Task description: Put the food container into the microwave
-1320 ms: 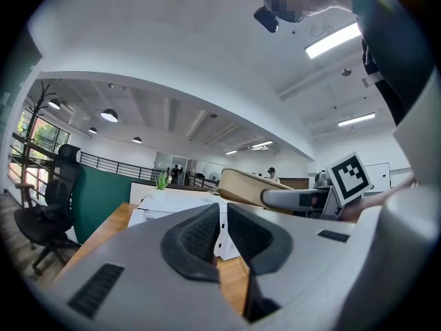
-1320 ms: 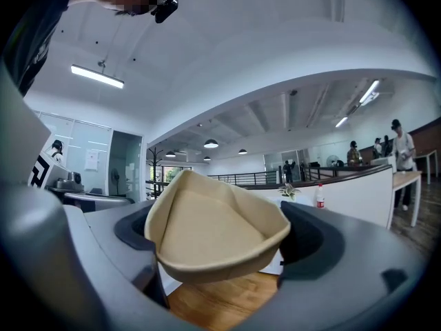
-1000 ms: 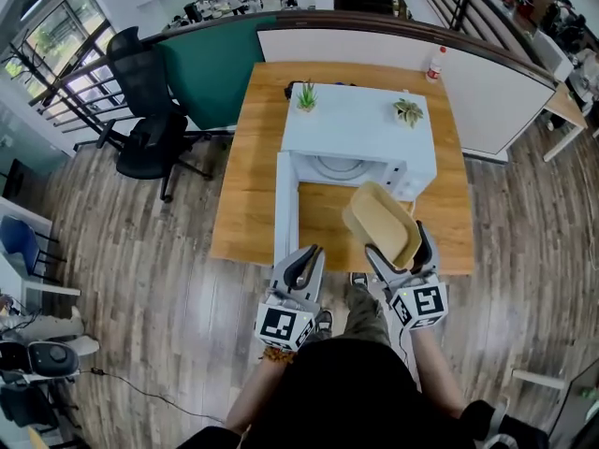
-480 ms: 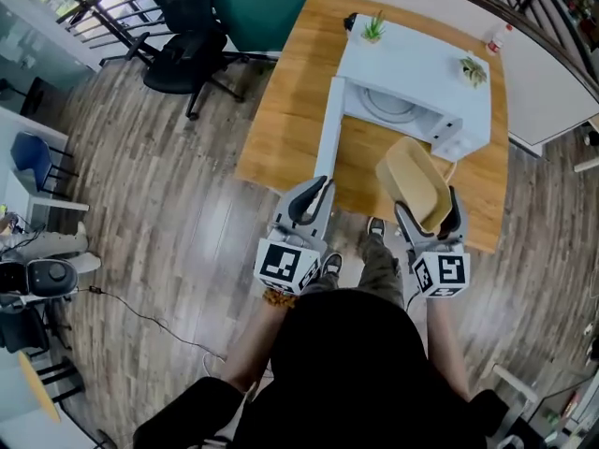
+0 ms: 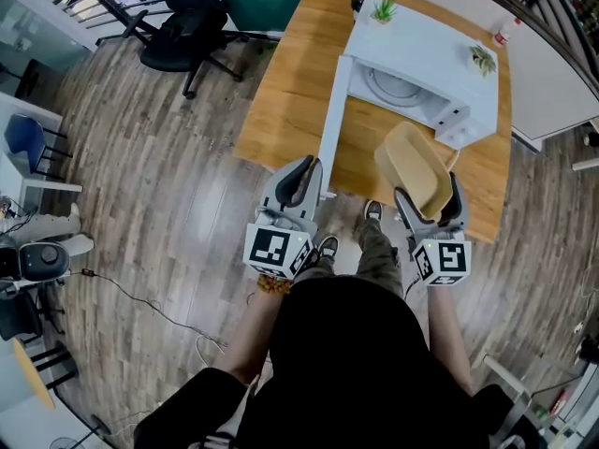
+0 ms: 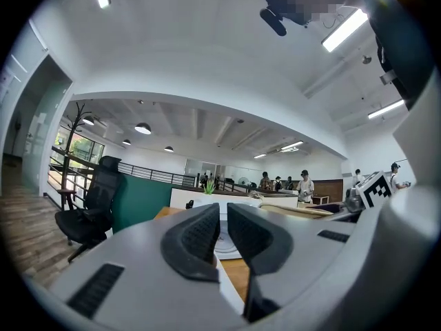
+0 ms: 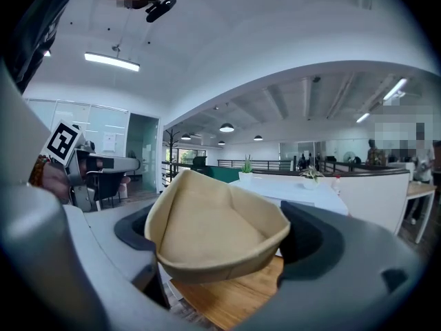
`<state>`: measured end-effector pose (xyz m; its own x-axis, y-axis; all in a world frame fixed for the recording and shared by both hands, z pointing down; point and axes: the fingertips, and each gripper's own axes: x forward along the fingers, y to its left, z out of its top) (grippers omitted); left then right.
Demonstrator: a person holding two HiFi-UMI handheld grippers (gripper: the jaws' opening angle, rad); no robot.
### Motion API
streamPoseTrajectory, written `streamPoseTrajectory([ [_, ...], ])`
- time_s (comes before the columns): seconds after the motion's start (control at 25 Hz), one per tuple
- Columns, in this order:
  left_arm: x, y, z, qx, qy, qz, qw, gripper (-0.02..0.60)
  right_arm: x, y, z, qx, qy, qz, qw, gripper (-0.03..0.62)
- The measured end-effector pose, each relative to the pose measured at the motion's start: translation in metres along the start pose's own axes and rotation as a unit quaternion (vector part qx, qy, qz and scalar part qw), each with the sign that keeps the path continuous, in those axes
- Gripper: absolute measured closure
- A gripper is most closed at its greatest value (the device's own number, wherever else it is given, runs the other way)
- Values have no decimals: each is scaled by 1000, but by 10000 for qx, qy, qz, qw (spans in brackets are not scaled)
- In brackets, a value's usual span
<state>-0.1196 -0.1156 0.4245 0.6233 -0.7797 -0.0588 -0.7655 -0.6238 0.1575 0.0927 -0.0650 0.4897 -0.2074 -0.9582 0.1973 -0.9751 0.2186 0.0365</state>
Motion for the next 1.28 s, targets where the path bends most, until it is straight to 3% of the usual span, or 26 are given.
streamPoseTrajectory([
  [0.56,-24,30,-5,-341,-49,342,9988,531,0,19,-10,-94,239,80,9996,66],
  [1.08,-17,10,1,-341,-43,86,9994,531,18,19,-10,-39,240,101,9997,66],
  [1.28,-8,-14,6,-276,107,-175,9994,531,21,14,-13,33,305,50,9995,66],
])
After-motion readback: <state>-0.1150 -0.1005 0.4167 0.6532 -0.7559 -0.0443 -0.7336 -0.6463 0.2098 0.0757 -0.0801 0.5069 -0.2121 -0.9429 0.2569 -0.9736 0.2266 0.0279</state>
